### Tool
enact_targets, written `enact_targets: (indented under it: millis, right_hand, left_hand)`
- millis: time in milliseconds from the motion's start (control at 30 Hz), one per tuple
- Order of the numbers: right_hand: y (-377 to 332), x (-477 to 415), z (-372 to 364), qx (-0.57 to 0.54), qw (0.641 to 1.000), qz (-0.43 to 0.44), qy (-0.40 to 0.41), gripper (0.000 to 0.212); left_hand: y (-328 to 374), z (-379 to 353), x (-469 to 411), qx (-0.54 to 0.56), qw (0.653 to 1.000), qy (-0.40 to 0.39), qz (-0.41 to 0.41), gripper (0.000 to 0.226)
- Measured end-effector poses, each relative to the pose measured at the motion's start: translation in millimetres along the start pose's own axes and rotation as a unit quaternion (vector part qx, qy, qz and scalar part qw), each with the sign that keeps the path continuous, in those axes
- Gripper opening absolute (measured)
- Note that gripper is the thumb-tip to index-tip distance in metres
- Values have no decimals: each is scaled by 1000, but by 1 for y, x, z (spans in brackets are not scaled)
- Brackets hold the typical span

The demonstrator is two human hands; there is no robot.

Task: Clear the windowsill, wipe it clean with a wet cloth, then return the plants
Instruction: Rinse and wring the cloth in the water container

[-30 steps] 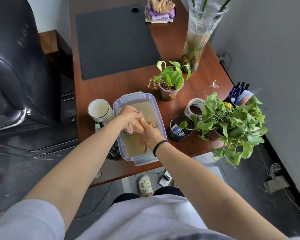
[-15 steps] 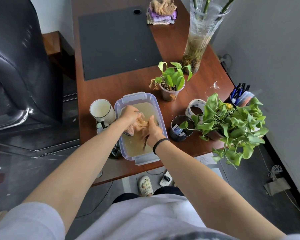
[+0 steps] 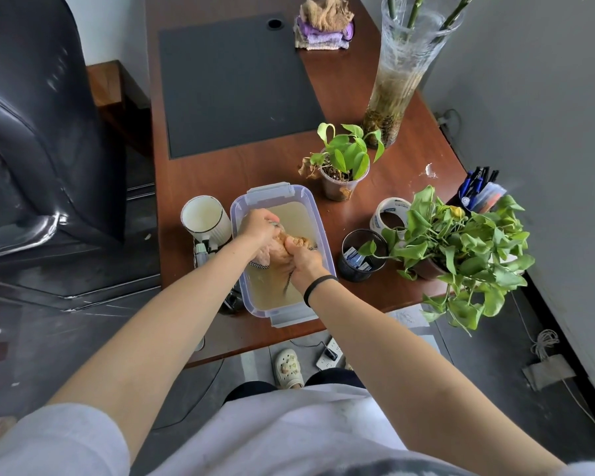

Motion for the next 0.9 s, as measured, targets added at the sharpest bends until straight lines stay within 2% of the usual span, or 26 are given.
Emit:
enact_targets:
  millis: [133, 300, 433, 533, 667, 800, 900]
  right_hand:
    - [1, -4, -4, -23, 1000, -14, 5, 44]
    - [-4, -3, 0, -27, 998, -31, 54, 57]
    - [-2, -6, 2, -44, 999, -12, -14, 56]
    - [1, -5, 6, -17, 999, 6, -48, 40]
    - [2, -8, 5, -24, 999, 6, -20, 48]
    - [2, -6, 5, -4, 1000, -15, 23, 39]
    - [0, -3, 5, -20, 999, -25, 17, 51]
  left_hand:
    - [-1, -1, -2, -45, 999, 1, 0, 25]
    - [4, -12, 3, -75, 997, 13, -17, 21]
    - [1, -3, -6, -65, 998, 17, -3, 27]
    - [0, 1, -7, -89, 996, -5, 11, 35]
    - [2, 0, -2, -132, 991, 14, 15, 29]
    - [2, -10, 6, -156, 987, 27, 16, 25]
    - [-3, -11, 5, -119, 991, 53, 21, 22]
Point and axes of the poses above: each hand's wrist, its own x-axis away from the middle knuckle, its own z-axis out of the back of the hand, y = z × x, the point moved 3 cm from there along -x, towards the middle knuckle, and after that the axes turned 3 degrees about x, right-handed, at the moved point
